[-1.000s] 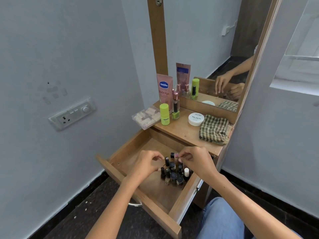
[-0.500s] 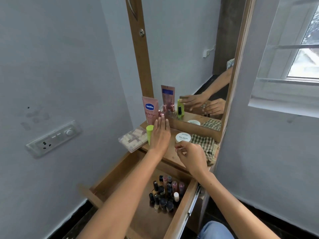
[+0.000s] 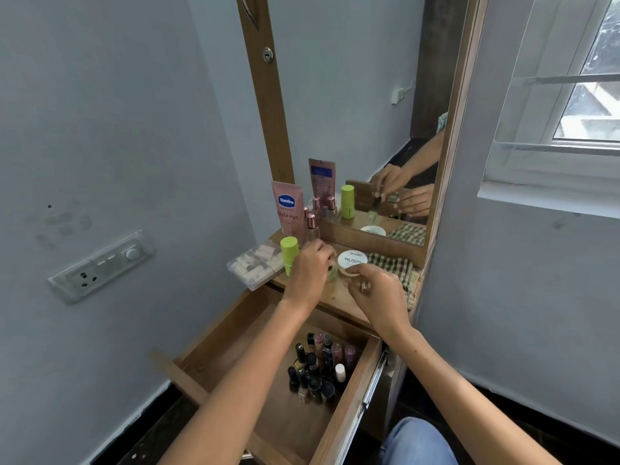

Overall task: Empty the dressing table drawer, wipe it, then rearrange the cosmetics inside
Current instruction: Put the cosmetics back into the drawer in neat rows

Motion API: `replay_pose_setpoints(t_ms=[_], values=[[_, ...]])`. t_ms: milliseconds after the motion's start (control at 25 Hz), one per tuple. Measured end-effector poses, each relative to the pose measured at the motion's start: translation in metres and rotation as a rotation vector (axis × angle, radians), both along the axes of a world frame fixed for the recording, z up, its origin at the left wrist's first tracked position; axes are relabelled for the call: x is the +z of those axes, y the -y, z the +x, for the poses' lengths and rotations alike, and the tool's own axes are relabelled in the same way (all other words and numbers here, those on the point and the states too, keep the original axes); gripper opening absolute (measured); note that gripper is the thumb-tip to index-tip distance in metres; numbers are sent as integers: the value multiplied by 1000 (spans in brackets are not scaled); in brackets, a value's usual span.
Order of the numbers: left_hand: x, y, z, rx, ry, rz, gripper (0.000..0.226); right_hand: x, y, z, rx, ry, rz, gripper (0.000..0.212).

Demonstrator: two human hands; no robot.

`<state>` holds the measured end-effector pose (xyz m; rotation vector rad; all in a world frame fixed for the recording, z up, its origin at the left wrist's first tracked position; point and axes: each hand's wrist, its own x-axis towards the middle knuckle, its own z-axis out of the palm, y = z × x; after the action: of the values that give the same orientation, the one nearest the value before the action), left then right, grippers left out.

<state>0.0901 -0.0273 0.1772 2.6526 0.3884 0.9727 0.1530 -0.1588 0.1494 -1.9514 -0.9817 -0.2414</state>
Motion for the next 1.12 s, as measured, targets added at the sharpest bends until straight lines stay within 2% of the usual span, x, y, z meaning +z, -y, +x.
replay_pose_setpoints(t_ms=[80,160,280,400,520,640,840,1120], values=[[3,14,-27,-44,136,-159,8,1,2,-6,30,26,-6,31],[4,27,-52,-84,196,-241,6,2,5,-15,98,20,-42,36],[-3,43,-79,-127,194,-285,8,2,11,-34,220,-16,-84,20],[-13,48,-104,-112,200,-300,16,0,19,-53,331,-185,-85,15],[-27,45,-128,-48,152,-331,21,-4,26,-66,392,-341,-181,27],[-42,41,-143,35,82,-347,20,-11,29,-75,467,-474,-250,26],[-58,39,-150,101,18,-379,19,-24,26,-82,547,-395,-378,26],[-72,39,-148,139,-16,-374,20,-43,22,-87,578,-102,-649,25]])
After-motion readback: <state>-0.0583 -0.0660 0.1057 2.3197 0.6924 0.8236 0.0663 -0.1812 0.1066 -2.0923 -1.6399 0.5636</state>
